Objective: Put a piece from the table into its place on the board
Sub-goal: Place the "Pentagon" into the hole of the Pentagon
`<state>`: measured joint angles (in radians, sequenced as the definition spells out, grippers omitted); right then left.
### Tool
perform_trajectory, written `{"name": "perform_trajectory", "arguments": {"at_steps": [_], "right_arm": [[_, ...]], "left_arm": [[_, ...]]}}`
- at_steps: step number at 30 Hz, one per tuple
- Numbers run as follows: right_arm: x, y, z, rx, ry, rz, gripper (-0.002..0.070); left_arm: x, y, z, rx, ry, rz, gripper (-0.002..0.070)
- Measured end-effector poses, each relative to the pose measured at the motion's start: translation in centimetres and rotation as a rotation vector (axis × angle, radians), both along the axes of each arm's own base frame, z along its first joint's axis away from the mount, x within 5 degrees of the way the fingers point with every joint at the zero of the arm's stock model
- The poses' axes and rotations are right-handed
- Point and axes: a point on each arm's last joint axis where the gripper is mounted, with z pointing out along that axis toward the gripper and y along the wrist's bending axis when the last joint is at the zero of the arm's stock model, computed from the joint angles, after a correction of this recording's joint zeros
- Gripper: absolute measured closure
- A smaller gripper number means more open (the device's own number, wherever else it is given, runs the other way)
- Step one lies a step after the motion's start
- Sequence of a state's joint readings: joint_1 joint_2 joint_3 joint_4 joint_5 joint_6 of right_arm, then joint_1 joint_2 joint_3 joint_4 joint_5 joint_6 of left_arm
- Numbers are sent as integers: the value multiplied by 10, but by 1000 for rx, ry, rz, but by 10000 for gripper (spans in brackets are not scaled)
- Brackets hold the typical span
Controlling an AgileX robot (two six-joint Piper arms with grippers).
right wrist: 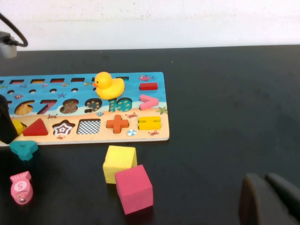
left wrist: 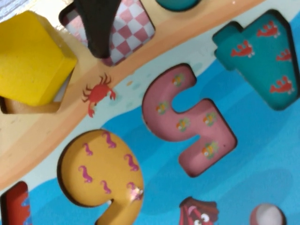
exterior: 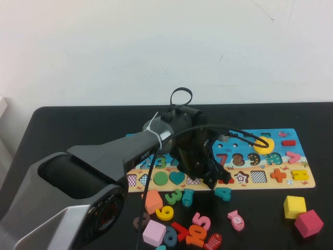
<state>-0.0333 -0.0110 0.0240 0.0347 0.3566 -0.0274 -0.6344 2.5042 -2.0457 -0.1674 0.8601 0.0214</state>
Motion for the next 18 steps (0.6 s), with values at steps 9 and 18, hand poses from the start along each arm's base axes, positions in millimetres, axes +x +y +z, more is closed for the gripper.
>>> {"name": "perform_trajectory", "arguments": {"at_steps": [9, 18], "right_arm": [[0, 0, 0, 0, 0, 0, 657], [0, 0, 0, 0, 0, 0, 657]], "left_arm": [[4, -3, 20, -21, -59, -53, 260], [5, -5, 53, -17, -59, -102, 273]]}}
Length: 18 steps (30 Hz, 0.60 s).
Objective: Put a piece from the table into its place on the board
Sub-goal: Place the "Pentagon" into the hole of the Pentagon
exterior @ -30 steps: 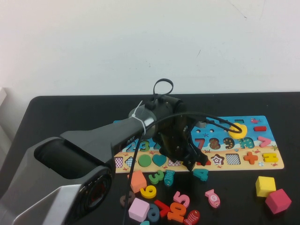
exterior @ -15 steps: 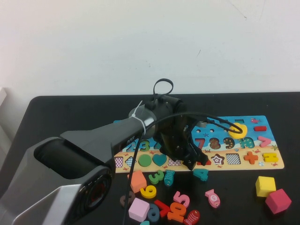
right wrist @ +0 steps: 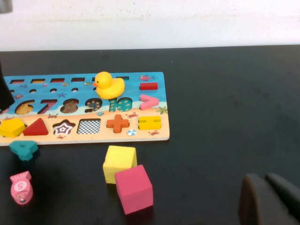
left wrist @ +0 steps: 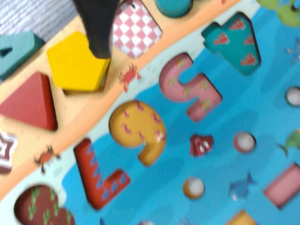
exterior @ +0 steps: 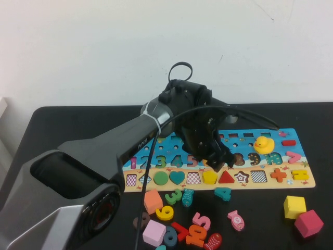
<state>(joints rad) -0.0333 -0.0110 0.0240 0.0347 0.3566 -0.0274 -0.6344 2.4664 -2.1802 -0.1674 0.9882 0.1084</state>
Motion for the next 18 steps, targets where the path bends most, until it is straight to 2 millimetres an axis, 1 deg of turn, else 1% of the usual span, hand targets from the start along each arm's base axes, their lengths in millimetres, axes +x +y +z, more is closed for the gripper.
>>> {"name": "perform_trajectory", "arguments": {"at_steps": [2, 3, 5, 9, 10, 13, 18], "right_arm": [[0, 0, 0, 0, 0, 0, 657], [0, 0, 0, 0, 0, 0, 657], [0, 0, 0, 0, 0, 0, 657], [0, 0, 0, 0, 0, 0, 657], [0, 0, 0, 0, 0, 0, 657], [0, 0, 0, 0, 0, 0, 657], [0, 0, 0, 0, 0, 0, 657]], "left_arm": [[-2, 1, -1, 8, 19, -6, 312], [-3, 1, -2, 12, 32, -7, 342], [-4, 1, -4, 15, 48, -10, 412], [-6, 2, -14, 36, 87, -5, 596], [-6, 2, -16, 41, 95, -4, 623], [-6, 2, -21, 56, 109, -6, 659], [-6, 3, -28, 75, 122, -7, 671]]}}
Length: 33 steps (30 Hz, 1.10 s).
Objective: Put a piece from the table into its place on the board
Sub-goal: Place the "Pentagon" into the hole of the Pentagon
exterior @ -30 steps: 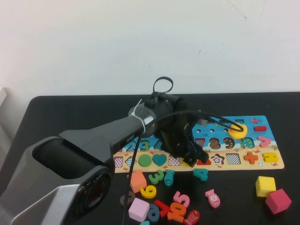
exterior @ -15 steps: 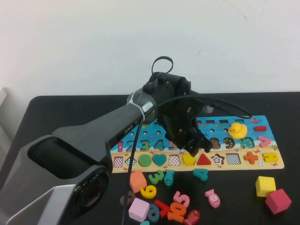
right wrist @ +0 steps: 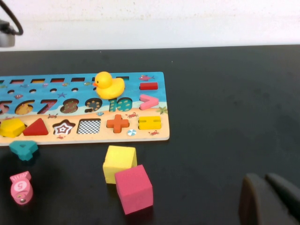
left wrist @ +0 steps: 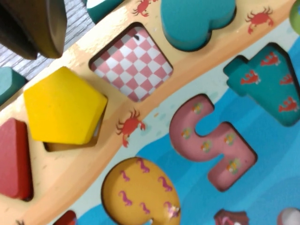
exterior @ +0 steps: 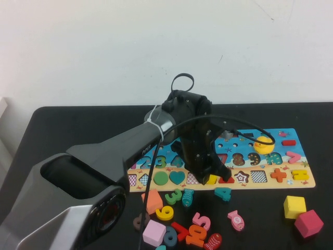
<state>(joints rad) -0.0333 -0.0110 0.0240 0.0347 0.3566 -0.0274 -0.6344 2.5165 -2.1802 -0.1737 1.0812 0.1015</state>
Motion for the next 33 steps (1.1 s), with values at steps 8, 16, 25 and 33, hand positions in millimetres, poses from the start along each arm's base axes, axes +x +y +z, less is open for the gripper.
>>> {"name": "perform_trajectory", "arguments": {"at_steps": [8, 16, 25, 33], "right_arm": [[0, 0, 0, 0, 0, 0, 657], [0, 0, 0, 0, 0, 0, 657], [0, 0, 0, 0, 0, 0, 657], [0, 0, 0, 0, 0, 0, 657]], "left_arm": [[0, 0, -8, 15, 17, 1, 675], [0, 0, -15, 16, 22, 2, 675], [0, -5, -15, -34, 34, 26, 675], [0, -5, -15, -36, 35, 27, 675]]}}
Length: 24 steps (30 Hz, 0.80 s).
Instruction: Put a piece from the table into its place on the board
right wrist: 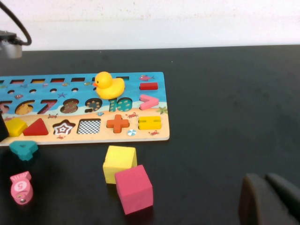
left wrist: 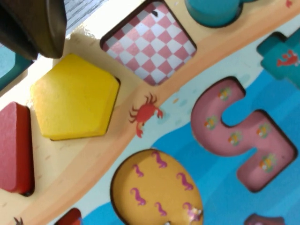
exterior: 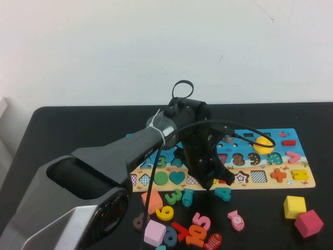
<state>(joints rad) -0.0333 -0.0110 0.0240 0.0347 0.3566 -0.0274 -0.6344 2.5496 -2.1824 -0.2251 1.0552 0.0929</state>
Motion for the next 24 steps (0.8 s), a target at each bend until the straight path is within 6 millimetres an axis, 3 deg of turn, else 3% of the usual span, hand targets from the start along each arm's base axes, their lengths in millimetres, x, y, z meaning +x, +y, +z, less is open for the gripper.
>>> {"name": "perform_trajectory", "arguments": {"at_steps": [4, 7, 16, 24], "right_arm": [[0, 0, 0, 0, 0, 0, 657], [0, 0, 0, 0, 0, 0, 657], [0, 0, 0, 0, 0, 0, 657], [0, 0, 0, 0, 0, 0, 657]], "left_arm": [[0, 0, 4, -3, -14, -27, 675], [1, 1, 20, -9, -54, -52, 675], [-10, 19, 126, -5, -258, -129, 675], [-53, 50, 176, -45, -322, -141, 676]]}}
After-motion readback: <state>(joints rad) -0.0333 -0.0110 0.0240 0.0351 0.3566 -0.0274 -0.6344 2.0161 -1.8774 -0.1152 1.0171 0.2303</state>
